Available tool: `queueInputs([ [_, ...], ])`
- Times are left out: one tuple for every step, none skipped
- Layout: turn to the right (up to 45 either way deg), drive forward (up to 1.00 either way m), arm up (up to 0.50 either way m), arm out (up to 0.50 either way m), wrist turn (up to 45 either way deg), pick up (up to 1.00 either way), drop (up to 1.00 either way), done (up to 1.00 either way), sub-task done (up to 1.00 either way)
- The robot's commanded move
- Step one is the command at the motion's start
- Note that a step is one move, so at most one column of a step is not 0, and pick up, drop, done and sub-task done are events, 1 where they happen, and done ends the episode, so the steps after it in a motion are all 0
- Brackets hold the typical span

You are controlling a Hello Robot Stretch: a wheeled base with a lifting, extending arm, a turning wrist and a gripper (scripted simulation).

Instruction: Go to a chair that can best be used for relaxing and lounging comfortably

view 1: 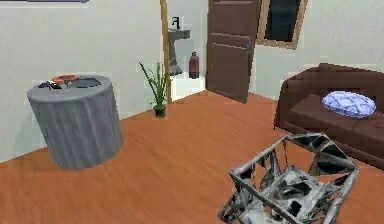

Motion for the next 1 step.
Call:
queueInputs([
  [-18.0,0.0,0.0,0.0,0.0,0.0,0.0,0.0,0.0],
])
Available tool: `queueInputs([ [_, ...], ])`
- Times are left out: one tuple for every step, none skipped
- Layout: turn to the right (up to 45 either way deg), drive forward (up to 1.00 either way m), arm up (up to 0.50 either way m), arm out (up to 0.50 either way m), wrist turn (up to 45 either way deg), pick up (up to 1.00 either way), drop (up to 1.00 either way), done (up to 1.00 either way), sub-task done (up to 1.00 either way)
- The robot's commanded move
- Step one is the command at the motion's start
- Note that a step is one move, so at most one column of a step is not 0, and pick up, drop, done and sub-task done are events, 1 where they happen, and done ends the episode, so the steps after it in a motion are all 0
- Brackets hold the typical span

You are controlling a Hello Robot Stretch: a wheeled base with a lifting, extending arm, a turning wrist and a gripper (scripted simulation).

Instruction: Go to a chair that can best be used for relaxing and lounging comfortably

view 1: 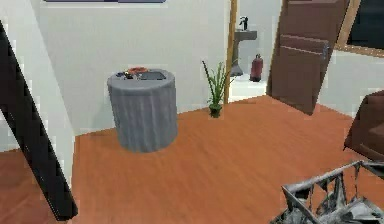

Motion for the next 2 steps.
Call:
queueInputs([
  [0.0,0.6,0.0,0.0,0.0,0.0,0.0,0.0,0.0],
  [-30.0,0.0,0.0,0.0,0.0,0.0,0.0,0.0,0.0],
])
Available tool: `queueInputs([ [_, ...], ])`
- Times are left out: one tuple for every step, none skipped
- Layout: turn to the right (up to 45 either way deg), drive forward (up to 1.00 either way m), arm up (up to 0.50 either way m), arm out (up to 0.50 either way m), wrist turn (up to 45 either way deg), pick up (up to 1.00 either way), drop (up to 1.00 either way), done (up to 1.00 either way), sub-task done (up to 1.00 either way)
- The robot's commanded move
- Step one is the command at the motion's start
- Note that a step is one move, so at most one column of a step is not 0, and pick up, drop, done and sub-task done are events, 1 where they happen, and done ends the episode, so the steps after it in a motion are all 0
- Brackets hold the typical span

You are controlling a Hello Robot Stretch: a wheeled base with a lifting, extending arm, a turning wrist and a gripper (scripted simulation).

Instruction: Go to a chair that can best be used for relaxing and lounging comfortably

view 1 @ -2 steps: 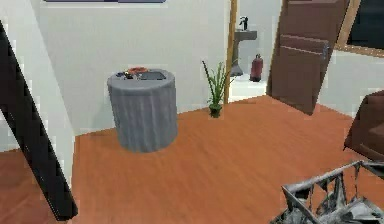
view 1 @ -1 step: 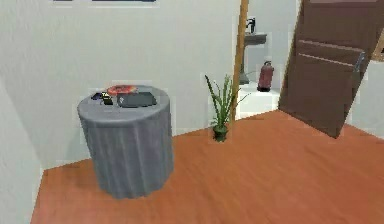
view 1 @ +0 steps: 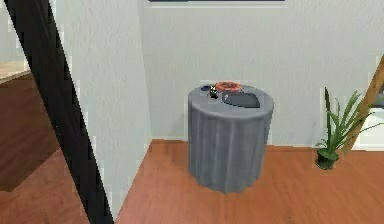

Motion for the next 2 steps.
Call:
queueInputs([
  [0.0,0.05,0.0,0.0,0.0,0.0,0.0,0.0,0.0],
  [-45.0,0.0,0.0,0.0,0.0,0.0,0.0,0.0,0.0],
])
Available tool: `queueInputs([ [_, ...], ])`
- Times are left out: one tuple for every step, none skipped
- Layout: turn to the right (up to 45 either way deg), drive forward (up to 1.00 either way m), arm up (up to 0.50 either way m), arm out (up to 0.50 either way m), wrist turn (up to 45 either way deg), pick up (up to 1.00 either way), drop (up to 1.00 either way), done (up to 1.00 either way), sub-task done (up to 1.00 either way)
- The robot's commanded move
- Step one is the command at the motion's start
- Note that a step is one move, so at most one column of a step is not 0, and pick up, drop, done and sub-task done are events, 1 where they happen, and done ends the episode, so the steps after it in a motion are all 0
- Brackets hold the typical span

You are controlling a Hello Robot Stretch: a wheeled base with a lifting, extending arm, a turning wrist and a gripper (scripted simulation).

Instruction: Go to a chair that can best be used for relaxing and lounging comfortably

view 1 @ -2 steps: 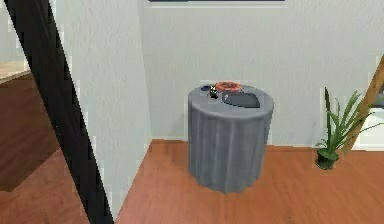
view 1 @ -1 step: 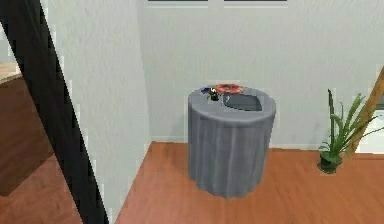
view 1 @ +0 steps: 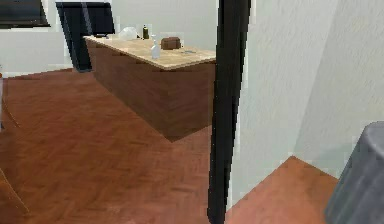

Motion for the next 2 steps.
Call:
queueInputs([
  [-12.0,0.0,0.0,0.0,0.0,0.0,0.0,0.0,0.0],
  [-3.0,0.0,0.0,0.0,0.0,0.0,0.0,0.0,0.0],
])
